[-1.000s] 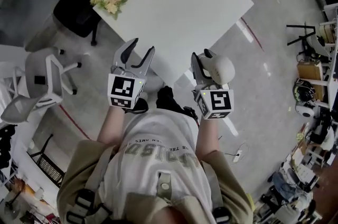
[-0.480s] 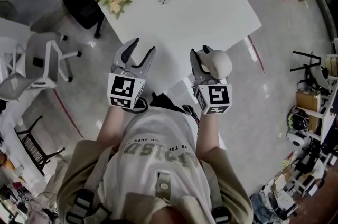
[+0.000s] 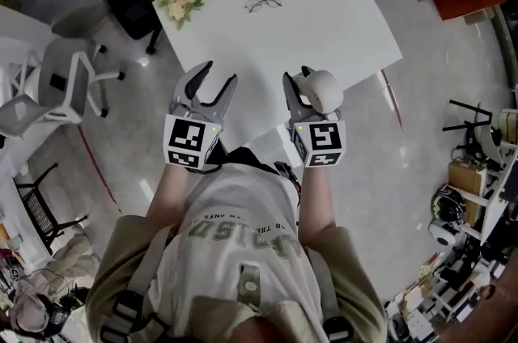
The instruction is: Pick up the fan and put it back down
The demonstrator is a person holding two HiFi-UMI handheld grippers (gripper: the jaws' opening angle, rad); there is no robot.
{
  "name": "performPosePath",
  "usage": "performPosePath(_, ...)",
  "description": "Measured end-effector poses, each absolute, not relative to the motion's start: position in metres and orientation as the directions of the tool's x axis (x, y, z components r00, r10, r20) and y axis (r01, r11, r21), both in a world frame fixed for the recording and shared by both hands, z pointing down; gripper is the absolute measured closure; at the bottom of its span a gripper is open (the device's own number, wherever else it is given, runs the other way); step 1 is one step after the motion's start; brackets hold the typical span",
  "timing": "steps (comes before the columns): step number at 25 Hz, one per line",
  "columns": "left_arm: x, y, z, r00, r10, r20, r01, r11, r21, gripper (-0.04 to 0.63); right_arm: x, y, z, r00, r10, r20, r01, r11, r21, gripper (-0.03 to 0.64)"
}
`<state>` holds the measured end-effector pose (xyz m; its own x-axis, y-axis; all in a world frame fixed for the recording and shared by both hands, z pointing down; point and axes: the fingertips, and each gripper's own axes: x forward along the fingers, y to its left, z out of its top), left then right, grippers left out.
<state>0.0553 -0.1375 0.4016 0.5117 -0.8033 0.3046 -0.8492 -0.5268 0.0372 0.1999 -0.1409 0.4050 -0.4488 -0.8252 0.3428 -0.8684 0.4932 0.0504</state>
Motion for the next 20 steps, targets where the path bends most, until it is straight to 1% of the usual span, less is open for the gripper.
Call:
performPosePath(5,0.049,-0.147,0.403,0.505,-0.803,0.316,-0.851,-0.525,0.024,0.373,0.194,-0.158,0.416,-0.467,-0.81,0.355,-0.853,0.518,0.06,0.462)
performPosePath(10,0.041,-0.158,0.404,0.533,-0.782,0.324,-0.831,-0.556,0.027,0.373,0.176,-0.176,0.428,-0.489,-0.794,0.36,-0.831,0.55,0.083,0.462)
performPosePath(15,0.03,-0.173,0.414,0.556,-0.753,0.352,-0.812,-0.583,0.033,0.373,0.163,-0.197,0.447,-0.485,-0.776,0.402,-0.812,0.57,0.12,0.462)
performPosePath(20,0.018,-0.187,0.417,0.569,-0.739,0.36,-0.8,-0.599,0.036,0.373,0.152,-0.22,0.47,-0.49,-0.757,0.432,-0.8,0.587,0.121,0.462)
